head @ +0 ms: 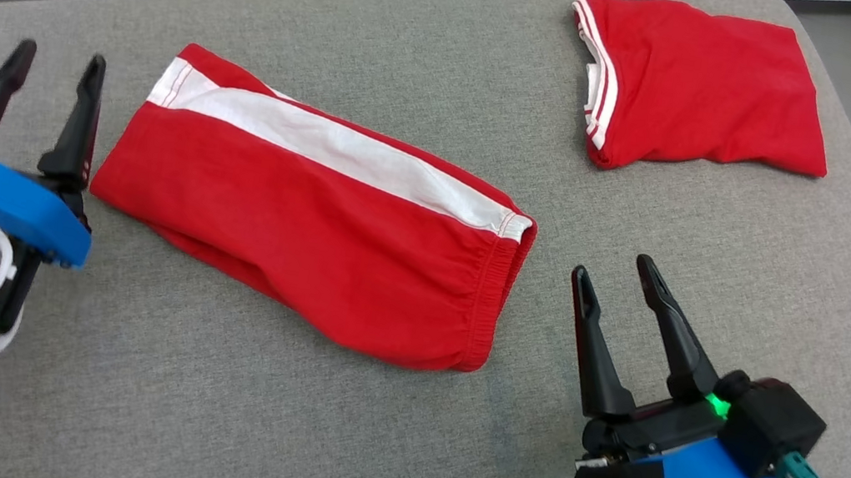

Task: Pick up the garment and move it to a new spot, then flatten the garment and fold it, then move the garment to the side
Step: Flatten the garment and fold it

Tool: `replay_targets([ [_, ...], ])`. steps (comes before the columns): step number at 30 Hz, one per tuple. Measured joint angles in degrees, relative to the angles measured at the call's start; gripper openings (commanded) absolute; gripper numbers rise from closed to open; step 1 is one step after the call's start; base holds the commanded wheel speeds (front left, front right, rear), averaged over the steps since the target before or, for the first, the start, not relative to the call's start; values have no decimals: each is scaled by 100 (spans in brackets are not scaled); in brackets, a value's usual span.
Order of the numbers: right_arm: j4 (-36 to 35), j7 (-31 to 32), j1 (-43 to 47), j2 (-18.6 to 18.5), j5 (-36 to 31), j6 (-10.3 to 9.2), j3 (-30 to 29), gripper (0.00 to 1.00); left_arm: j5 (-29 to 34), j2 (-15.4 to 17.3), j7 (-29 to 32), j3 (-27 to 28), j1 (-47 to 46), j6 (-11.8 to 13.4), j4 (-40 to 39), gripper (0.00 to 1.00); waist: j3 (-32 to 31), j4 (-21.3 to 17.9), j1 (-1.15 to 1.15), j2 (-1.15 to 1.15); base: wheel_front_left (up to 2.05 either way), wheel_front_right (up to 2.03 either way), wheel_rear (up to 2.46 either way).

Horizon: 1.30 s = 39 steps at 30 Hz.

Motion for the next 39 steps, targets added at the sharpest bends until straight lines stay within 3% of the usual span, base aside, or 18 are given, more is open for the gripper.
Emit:
replay_targets([
  [11, -534, 0, 408, 2, -120, 0, -123, 100, 400, -75, 0, 135, 393, 10, 31, 100, 119, -82, 1, 0, 0, 0, 0],
  [22, -492, 0, 299, 4, -51, 0, 14, 100, 421, -253, 233, -131, 115, -30, 1140, 100, 359, -242, 2, 0, 0, 0, 0],
  [28, -455, 0, 282, 4, -24, 0, -13, 100, 279, -383, 233, -334, -4, -46, 1396, 100, 380, -255, 1, 0, 0, 0, 0],
  [35, -413, 0, 262, 5, -27, -1, 8, 100, 0, -488, 287, -911, -10, -56, 1170, 100, 328, -210, 1, 1, 0, 0, 0],
  [39, -396, 0, 262, 5, -30, 0, 36, 100, -166, -420, 265, -1091, -18, -78, 1172, 0, 295, -196, 1, 1, 0, 0, 0],
])
